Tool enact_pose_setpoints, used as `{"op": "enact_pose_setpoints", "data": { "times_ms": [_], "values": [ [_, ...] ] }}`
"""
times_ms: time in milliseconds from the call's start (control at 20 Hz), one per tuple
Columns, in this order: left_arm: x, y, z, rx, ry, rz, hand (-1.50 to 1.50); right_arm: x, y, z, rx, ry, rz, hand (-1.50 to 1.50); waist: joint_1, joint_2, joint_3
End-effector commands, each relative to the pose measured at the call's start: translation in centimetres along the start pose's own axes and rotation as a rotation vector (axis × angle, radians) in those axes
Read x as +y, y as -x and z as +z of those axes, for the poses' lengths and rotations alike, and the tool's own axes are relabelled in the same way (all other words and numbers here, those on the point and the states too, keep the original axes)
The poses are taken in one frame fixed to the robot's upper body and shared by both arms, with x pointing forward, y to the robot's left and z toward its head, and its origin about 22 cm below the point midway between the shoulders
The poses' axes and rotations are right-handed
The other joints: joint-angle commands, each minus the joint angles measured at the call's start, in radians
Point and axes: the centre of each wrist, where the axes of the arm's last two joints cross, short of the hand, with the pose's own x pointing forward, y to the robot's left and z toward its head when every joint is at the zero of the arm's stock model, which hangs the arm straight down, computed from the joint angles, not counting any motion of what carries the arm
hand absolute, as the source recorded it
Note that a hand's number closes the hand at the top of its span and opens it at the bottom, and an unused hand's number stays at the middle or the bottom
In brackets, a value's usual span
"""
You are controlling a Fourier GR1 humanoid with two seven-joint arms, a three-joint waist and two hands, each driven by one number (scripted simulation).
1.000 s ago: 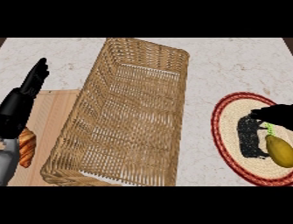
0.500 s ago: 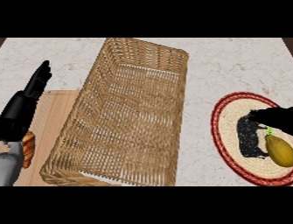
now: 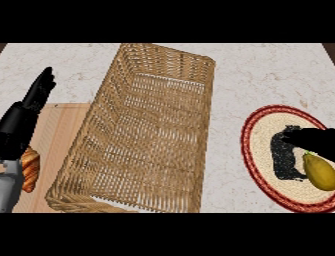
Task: Pick the lemon from the placemat and place it in the basket
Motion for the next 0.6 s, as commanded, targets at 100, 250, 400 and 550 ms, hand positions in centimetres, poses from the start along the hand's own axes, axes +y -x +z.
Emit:
{"op": "enact_pose_setpoints", "data": {
  "times_ms": [100, 250, 400, 550],
  "values": [
    [0.4, 0.0, 0.1, -0.009, 0.004, 0.005, 0.00, 1.0, -0.2, -0.3, -0.006, -0.018, -0.002, -1.50, -0.001, 0.000, 0.000],
    [0.5, -0.6, -0.9, 0.011, -0.002, 0.001, 0.00, 3.4, 2.0, -1.0, 0.002, -0.046, -0.005, -1.50, 0.001, 0.001, 0.000],
    [-1.9, -0.9, 0.1, -0.010, 0.014, 0.006, 0.00, 4.1, 1.0, -1.3, 0.015, -0.030, -0.025, -1.50, 0.000, 0.000, 0.000],
    [1.0, -0.5, 0.0, 0.010, 0.008, 0.002, 0.00, 1.5, 0.6, -2.5, 0.031, -0.036, -0.008, -1.50, 0.003, 0.000, 0.000]
  ]
}}
